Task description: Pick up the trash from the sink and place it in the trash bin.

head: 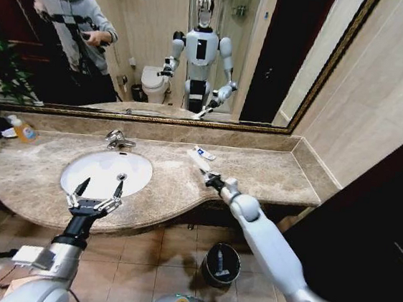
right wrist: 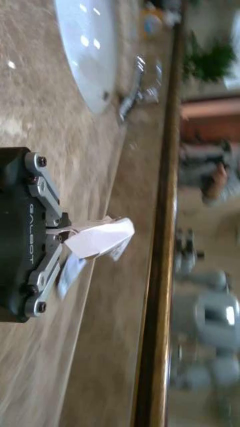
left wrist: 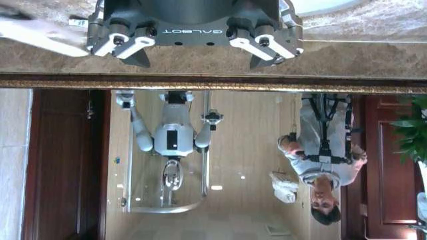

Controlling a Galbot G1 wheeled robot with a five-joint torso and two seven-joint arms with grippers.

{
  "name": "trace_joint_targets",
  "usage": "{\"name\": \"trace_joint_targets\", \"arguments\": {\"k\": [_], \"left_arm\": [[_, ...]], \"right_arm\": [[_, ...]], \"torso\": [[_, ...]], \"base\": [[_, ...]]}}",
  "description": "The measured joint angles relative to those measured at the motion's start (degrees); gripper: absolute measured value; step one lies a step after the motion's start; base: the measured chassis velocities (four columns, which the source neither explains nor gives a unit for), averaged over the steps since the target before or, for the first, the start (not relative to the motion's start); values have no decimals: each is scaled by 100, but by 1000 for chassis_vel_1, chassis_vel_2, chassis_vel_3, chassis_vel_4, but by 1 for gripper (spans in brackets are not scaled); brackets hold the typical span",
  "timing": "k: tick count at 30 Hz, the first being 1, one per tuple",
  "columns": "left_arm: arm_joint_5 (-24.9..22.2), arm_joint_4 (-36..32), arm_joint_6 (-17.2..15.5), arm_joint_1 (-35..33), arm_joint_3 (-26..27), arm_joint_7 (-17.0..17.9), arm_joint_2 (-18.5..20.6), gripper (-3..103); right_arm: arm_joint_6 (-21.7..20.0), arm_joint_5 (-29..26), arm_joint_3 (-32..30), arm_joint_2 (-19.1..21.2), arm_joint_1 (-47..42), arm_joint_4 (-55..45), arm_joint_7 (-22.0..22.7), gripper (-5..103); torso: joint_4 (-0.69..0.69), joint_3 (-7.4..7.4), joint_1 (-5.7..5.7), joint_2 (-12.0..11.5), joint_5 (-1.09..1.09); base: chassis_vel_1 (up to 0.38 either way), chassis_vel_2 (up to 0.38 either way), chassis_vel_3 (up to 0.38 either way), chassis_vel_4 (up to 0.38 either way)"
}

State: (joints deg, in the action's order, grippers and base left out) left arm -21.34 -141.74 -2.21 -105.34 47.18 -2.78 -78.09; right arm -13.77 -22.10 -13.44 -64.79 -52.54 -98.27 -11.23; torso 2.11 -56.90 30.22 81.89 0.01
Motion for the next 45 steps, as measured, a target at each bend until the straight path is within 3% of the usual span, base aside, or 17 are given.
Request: {"name": "trace_joint_targets", "arguments": {"k": [1,4,8,11,16,20,29,39,42,45], "left_arm": [[0,0,0,0,0,0,0,100],[0,0,0,0,-1,-3,0,100],[0,0,0,0,-1,-2,0,100],[0,0,0,0,-1,-1,0,100],[0,0,0,0,-1,-3,0,100],[0,0,0,0,-1,-2,1,100],[0,0,0,0,-1,-2,0,100],[0,0,0,0,-1,-2,0,100],[0,0,0,0,-1,-2,0,100],[0,0,0,0,-1,-2,0,100]], "right_arm": [[0,0,0,0,0,0,0,0],[70,-519,-763,222,-748,-656,293,0],[97,-699,-1203,261,-1250,-1013,442,0],[147,-753,-1805,98,-2104,-1443,604,0],[290,-755,-2300,-130,-2897,-1760,603,0],[634,-668,-2791,-488,-3900,-2081,323,0],[1585,-602,-3057,-1383,-5095,-1957,-509,0],[1985,241,-2884,-1711,-5125,-921,-311,0],[1582,1225,-2525,-1811,-4784,-29,201,0],[1412,1531,-2425,-1812,-4510,374,272,0]], "torso": [[0,0,0,0,0],[-1,0,0,0,0],[-1,1,0,0,1],[0,0,0,0,1],[0,1,-1,0,1],[-1,1,-1,0,-2],[-1,1,-1,0,-2],[0,0,0,-1,-2],[-1,0,0,0,0],[0,0,0,0,-1]], "base": [[0,0,0,0],[0,0,0,0],[0,0,0,0],[0,0,0,0],[0,0,0,0],[0,0,0,0],[0,0,0,0],[0,0,0,0],[0,0,0,0],[0,0,0,0]]}}
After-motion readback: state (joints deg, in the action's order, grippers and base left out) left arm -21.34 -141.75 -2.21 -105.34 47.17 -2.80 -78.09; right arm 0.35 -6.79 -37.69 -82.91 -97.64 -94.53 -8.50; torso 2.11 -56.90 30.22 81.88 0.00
